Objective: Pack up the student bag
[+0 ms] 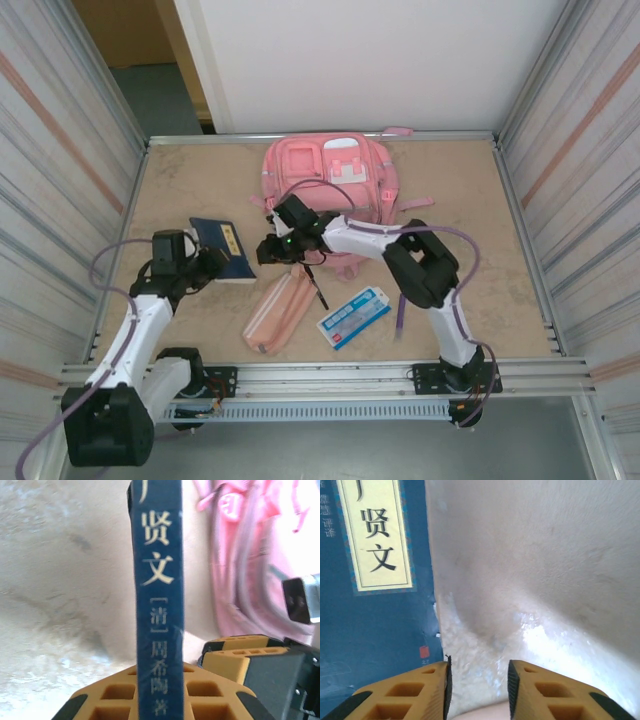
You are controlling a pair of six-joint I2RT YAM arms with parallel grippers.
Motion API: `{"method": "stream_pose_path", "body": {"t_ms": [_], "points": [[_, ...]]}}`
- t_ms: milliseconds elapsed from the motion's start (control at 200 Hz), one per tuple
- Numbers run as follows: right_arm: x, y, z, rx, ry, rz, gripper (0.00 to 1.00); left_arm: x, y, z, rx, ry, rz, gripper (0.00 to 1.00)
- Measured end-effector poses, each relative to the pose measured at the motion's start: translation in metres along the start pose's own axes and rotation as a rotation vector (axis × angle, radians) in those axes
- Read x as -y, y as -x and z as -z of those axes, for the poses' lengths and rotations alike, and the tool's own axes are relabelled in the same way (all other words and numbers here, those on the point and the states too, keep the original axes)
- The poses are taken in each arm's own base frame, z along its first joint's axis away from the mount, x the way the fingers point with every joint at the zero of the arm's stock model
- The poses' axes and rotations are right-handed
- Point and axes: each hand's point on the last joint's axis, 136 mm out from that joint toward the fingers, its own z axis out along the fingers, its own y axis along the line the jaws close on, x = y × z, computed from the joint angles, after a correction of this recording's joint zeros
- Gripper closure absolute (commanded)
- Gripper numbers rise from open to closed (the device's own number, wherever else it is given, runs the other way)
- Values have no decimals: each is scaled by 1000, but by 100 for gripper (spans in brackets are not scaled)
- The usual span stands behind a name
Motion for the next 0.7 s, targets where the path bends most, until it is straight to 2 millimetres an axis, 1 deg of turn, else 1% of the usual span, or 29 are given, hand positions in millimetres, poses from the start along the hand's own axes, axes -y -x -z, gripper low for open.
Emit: {"method": "stream_pose_path", "body": {"t_ms": [50,65,90,105,115,150,170,190,220,235,256,271,291,306,326,356,401,431,461,511,581,696], "points": [[-16,9,24,70,-28,35,57,15,5,9,11,-46,8,100],[-22,13,35,102,-37,45,56,19,6,12,16,-62,10,100],[-30,15,48,135,-39,61,52,28,9,17,23,-92,12,100],[-36,19,60,169,-43,69,51,33,10,20,27,-107,13,100],[-39,19,64,179,-41,75,50,36,10,22,29,-117,15,100],[-51,21,88,237,-34,89,47,47,11,27,35,-154,20,100],[-55,22,101,266,-33,78,41,53,11,30,38,-175,24,100],[-59,20,114,292,-28,78,38,57,11,32,39,-189,28,100],[-62,18,130,326,-27,58,37,65,10,35,38,-213,37,100],[-61,18,139,349,-25,21,37,70,8,36,34,-227,43,100],[-60,16,147,363,-25,8,37,74,7,36,35,-236,45,100],[-57,16,155,382,-22,-33,37,78,5,36,32,-248,46,100],[-55,13,161,393,-21,-57,37,83,4,36,32,-259,46,100],[-49,13,167,409,-19,-106,37,89,0,35,26,-273,43,100],[-43,10,171,417,-21,-144,34,94,-2,35,26,-284,40,100],[-32,7,177,435,-20,-216,34,103,-7,33,21,-305,33,100],[-12,1,180,455,-26,-339,26,115,-13,31,23,-326,24,100],[1,-4,178,456,-39,-405,23,124,-18,30,23,-341,22,100],[14,-9,175,455,-59,-476,22,130,-21,28,24,-351,22,100],[25,-17,171,434,-85,-554,22,138,-24,22,31,-357,37,100],[24,-20,169,424,-78,-613,21,146,-26,14,50,-355,66,100],[12,-18,171,422,-18,-699,21,157,-31,1,68,-355,127,100]]}}
